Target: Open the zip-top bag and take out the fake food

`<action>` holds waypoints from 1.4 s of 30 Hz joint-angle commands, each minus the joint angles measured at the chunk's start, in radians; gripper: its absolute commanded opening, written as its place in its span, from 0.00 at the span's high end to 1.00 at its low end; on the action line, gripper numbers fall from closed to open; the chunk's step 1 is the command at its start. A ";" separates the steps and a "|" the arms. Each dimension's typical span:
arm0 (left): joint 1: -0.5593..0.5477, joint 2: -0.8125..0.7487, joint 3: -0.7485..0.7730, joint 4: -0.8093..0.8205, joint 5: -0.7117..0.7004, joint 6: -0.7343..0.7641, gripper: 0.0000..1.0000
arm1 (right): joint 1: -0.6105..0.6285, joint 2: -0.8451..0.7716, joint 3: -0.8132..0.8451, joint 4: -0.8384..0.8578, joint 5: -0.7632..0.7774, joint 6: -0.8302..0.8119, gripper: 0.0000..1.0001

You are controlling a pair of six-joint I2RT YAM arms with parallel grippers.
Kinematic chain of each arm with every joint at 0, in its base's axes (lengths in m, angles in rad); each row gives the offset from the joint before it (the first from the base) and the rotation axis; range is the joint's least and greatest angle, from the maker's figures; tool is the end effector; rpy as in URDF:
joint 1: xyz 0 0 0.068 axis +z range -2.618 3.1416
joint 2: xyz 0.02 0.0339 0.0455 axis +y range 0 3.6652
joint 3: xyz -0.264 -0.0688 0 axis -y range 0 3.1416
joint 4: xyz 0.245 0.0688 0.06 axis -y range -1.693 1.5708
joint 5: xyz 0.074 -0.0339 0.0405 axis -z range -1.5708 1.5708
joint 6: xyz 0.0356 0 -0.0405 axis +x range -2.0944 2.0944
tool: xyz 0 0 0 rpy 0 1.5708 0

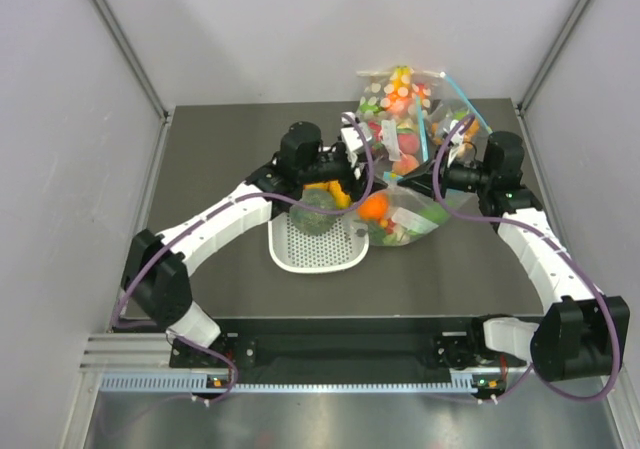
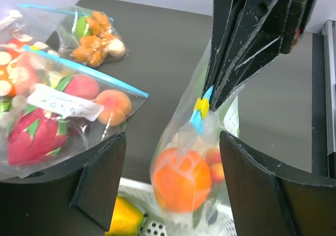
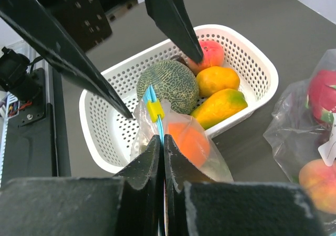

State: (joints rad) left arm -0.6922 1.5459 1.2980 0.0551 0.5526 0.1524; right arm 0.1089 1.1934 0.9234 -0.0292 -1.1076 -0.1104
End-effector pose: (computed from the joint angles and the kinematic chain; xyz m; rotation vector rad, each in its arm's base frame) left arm 0.2714 -0.2493 0.3555 1.1027 1.4453 -0.8726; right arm 0.2557 0.0600 0.3249 -0.9297 1.5588 1.0201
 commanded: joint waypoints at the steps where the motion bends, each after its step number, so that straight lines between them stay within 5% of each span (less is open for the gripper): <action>1: -0.017 0.049 0.060 0.092 -0.016 0.004 0.23 | 0.008 -0.021 0.005 0.052 -0.020 0.005 1.00; 6: -0.020 0.089 0.073 0.129 0.020 -0.022 0.25 | 0.008 -0.018 0.005 0.049 -0.031 0.005 1.00; 12: -0.020 0.092 0.070 0.118 0.047 -0.022 0.80 | 0.008 0.001 0.022 -0.006 -0.060 -0.024 0.98; 14: -0.020 0.088 0.070 0.117 0.059 -0.019 1.00 | 0.009 0.005 0.034 -0.021 -0.066 -0.040 0.84; 16: -0.020 0.088 0.075 0.106 0.073 -0.008 1.00 | 0.009 -0.001 0.035 -0.025 -0.072 -0.041 0.65; 20: -0.020 0.092 0.087 0.072 0.098 0.006 1.00 | 0.023 -0.028 0.035 -0.021 -0.032 -0.043 0.48; 32: -0.020 0.121 0.162 -0.101 0.184 0.047 1.00 | 0.095 -0.072 0.065 0.011 0.175 -0.081 0.50; 42: -0.020 0.126 0.184 -0.162 0.204 0.061 1.00 | 0.106 -0.066 0.074 0.022 0.199 -0.095 0.62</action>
State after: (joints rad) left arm -0.7143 1.6680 1.4311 -0.0937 0.7136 0.1894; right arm 0.1967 1.1454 0.9394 -0.0483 -0.9264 -0.1806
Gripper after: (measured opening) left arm 0.012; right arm 0.385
